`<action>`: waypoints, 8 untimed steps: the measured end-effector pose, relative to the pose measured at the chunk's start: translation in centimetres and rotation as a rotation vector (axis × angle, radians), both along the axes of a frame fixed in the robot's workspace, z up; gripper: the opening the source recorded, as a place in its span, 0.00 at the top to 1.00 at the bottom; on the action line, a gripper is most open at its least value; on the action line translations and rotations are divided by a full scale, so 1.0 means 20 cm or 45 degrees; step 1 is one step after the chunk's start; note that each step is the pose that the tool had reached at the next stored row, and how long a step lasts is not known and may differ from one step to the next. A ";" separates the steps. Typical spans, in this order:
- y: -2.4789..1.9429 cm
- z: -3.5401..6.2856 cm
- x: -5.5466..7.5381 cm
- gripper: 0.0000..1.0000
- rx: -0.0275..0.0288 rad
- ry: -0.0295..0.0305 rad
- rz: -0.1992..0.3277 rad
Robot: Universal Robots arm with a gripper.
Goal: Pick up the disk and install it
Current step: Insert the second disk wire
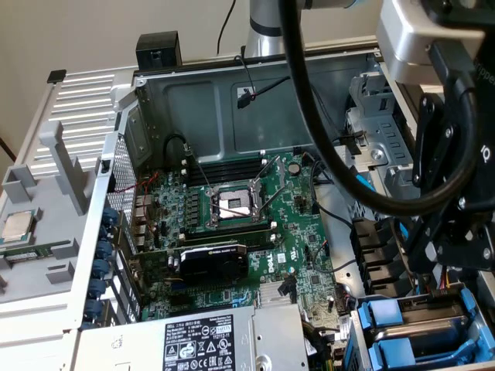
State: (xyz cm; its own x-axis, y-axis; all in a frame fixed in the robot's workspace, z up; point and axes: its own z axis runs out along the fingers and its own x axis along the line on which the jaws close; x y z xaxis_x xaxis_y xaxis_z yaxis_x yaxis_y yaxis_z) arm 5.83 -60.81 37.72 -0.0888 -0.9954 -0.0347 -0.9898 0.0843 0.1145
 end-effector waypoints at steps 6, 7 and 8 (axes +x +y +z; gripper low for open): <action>0.000 0.001 0.00 0.84 -0.0009 0.0135 0.000; 0.000 0.000 0.00 0.84 -0.0007 0.0152 0.000; 0.000 -0.001 0.00 0.84 -0.0008 0.0155 0.000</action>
State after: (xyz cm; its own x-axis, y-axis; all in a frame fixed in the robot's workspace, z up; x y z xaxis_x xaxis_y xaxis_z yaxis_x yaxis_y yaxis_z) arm 5.85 -60.81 37.71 -0.0894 -0.9955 -0.0330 -0.9884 0.0846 0.1265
